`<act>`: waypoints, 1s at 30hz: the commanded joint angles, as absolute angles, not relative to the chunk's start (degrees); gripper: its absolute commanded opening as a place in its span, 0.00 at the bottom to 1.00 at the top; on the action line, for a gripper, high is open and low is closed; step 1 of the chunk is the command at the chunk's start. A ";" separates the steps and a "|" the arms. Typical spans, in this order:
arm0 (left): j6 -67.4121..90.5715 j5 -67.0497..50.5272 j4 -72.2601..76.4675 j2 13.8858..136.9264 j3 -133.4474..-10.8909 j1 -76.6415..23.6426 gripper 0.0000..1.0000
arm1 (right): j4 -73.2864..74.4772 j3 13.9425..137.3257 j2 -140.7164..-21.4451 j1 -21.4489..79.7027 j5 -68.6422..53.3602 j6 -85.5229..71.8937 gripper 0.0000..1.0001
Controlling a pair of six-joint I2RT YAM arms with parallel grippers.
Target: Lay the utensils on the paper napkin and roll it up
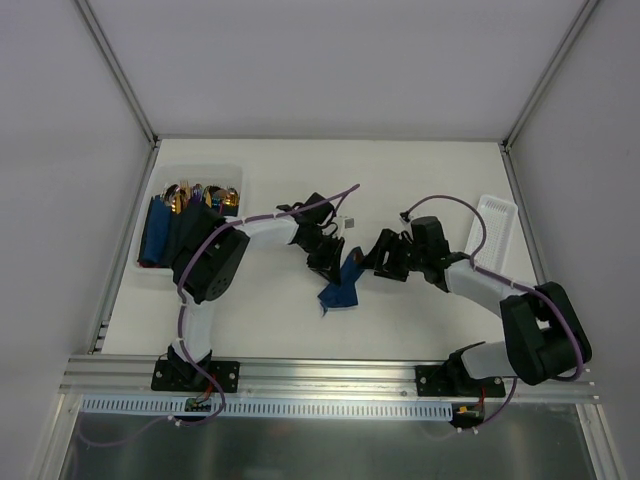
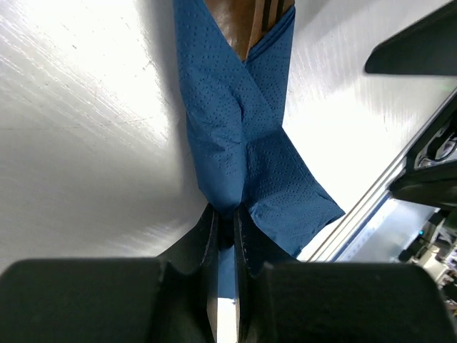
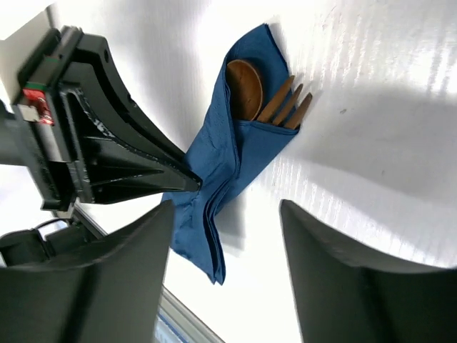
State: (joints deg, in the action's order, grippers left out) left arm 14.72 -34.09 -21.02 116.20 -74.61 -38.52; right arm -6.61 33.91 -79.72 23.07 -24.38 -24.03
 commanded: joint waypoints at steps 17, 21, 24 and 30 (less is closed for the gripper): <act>12.74 -35.50 -17.14 107.84 -71.10 -37.27 0.00 | -24.60 28.92 -87.18 22.50 -30.32 -31.37 0.82; 13.80 -37.52 -16.96 107.93 -71.19 -36.48 0.00 | -32.24 27.34 -90.35 22.41 -32.34 -34.09 0.83; 14.32 -39.81 -16.61 107.76 -71.02 -35.86 0.00 | -37.52 26.02 -91.84 22.41 -33.05 -35.68 0.83; 16.08 -44.03 -15.73 105.91 -70.23 -35.24 0.00 | -44.55 24.70 -94.13 22.41 -33.75 -37.00 0.84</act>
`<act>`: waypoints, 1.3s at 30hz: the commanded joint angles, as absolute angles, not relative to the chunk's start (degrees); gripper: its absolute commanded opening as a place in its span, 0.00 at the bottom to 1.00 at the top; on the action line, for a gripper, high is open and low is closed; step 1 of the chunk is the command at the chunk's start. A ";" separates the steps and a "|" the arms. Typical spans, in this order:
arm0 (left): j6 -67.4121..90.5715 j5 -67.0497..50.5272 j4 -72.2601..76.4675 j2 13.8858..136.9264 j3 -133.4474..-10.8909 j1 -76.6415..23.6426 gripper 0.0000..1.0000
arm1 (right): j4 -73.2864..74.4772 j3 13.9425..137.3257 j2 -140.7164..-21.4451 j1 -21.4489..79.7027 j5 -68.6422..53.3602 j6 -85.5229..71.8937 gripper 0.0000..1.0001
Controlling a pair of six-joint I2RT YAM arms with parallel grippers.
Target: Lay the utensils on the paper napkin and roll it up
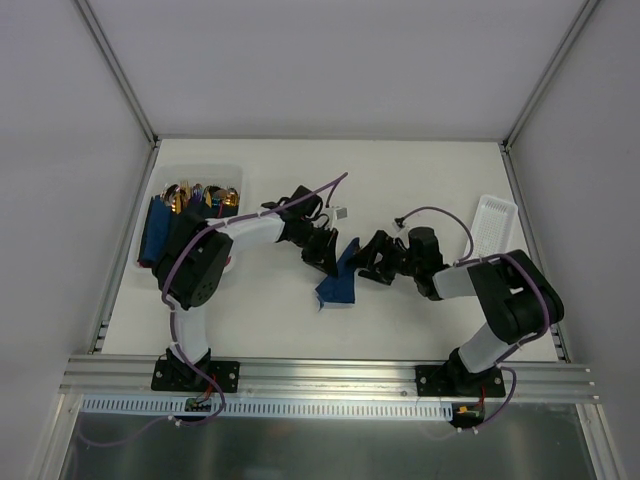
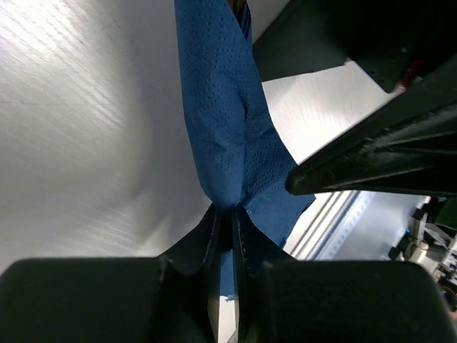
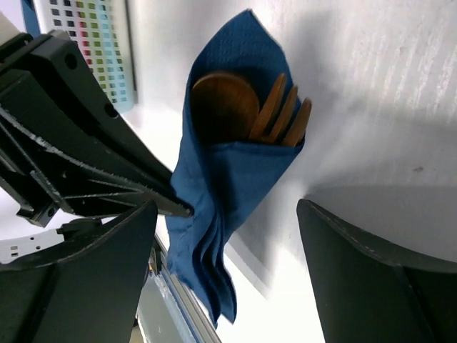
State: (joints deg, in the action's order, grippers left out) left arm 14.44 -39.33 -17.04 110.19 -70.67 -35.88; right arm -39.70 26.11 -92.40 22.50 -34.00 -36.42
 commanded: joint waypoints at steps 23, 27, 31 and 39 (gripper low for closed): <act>18.54 -49.48 -14.94 101.25 -67.15 -34.80 0.00 | -72.33 20.30 -93.52 22.41 -38.05 -50.18 0.38; 18.72 -50.10 -14.85 100.64 -67.50 -34.72 0.00 | -72.07 20.57 -93.16 22.50 -38.85 -50.36 0.34; 19.25 -51.24 -14.42 99.41 -67.24 -34.72 0.00 | -72.07 20.48 -93.43 22.76 -39.11 -50.63 0.52; 20.30 -53.26 -13.62 98.35 -66.27 -34.72 0.00 | -77.33 20.39 -93.08 23.11 -40.08 -52.99 0.32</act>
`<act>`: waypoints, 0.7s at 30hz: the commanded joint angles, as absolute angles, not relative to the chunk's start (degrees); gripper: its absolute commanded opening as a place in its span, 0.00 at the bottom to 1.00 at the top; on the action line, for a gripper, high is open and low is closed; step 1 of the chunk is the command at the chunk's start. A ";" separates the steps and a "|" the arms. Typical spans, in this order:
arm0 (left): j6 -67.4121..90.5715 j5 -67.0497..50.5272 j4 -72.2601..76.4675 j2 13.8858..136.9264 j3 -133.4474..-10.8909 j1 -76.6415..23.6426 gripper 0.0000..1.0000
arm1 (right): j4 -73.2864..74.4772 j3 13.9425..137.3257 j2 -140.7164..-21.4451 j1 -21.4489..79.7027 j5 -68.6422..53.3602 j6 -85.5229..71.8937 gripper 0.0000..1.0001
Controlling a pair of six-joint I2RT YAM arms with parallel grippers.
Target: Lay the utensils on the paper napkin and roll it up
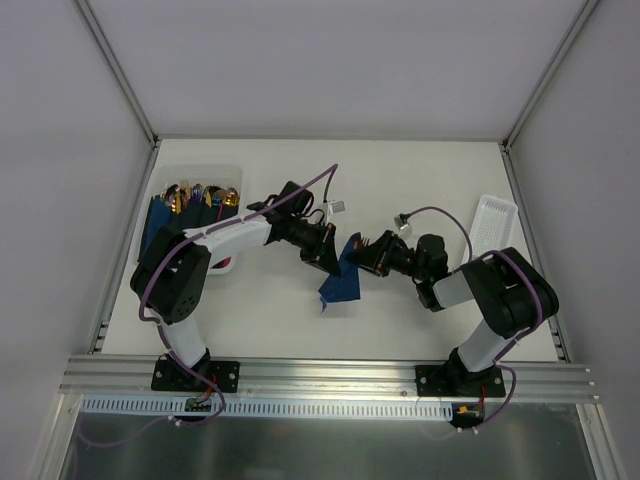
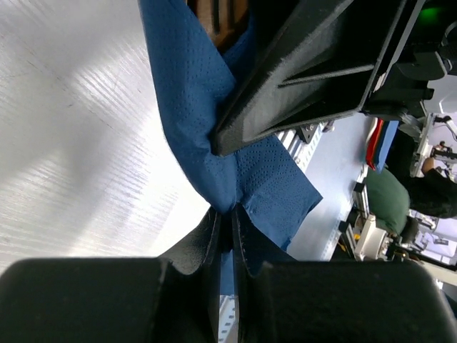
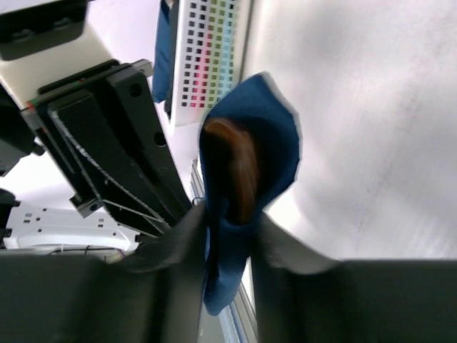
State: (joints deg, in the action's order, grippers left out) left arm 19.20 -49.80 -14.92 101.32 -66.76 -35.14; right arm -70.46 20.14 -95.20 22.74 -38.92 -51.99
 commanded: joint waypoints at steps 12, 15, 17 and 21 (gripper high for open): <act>18.11 -53.08 -14.41 92.47 -65.48 -33.31 0.51 | -77.44 20.91 -83.59 23.55 -40.34 -55.11 0.00; 17.32 -53.52 -14.94 90.62 -64.78 -33.31 0.57 | -73.31 21.97 -79.38 23.82 -40.34 -53.89 0.00; 17.23 -54.31 -15.12 89.83 -64.34 -33.40 0.58 | -69.02 23.20 -76.13 24.43 -40.08 -52.83 0.00; 16.88 -57.21 -15.03 89.30 -63.98 -33.92 0.59 | -59.79 25.92 -71.64 25.75 -39.38 -48.53 0.00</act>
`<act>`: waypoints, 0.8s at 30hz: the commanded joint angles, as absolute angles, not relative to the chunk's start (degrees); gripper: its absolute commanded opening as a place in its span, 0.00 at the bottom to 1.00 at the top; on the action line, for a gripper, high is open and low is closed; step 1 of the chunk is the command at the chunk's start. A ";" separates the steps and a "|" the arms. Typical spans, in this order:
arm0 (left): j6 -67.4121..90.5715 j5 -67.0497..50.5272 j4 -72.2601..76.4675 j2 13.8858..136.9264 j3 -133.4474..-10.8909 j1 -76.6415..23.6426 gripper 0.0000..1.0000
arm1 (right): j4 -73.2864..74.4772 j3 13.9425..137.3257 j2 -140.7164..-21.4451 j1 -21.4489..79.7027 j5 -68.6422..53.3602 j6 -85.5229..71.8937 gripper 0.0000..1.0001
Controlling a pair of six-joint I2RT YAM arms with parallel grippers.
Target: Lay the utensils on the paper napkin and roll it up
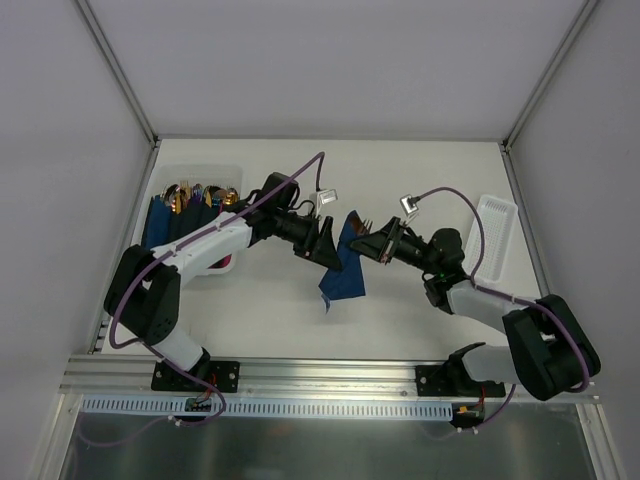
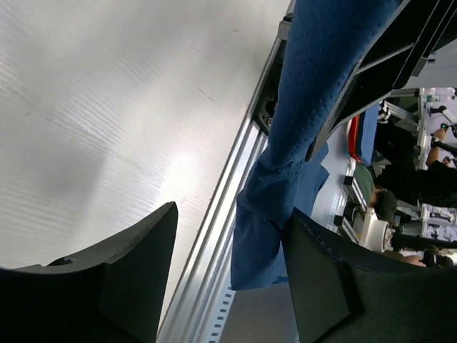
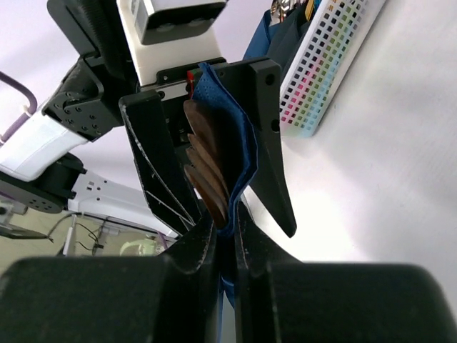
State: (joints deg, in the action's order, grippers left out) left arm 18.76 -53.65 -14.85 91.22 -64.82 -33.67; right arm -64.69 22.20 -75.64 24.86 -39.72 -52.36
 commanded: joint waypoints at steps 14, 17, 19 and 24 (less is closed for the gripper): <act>18.10 -62.84 -12.57 86.13 -67.15 -34.63 0.51 | -48.34 30.41 -69.26 29.44 -39.81 -40.52 0.00; 19.60 -64.33 -10.81 86.48 -67.67 -34.63 0.50 | -48.52 30.50 -69.35 29.71 -40.43 -40.25 0.00; 21.09 -64.60 -9.23 86.75 -67.41 -34.63 0.48 | -48.52 30.67 -69.35 29.79 -40.69 -40.17 0.00; 25.12 -65.39 -5.63 88.50 -66.89 -34.63 0.36 | -48.78 31.29 -69.43 30.14 -41.13 -40.25 0.00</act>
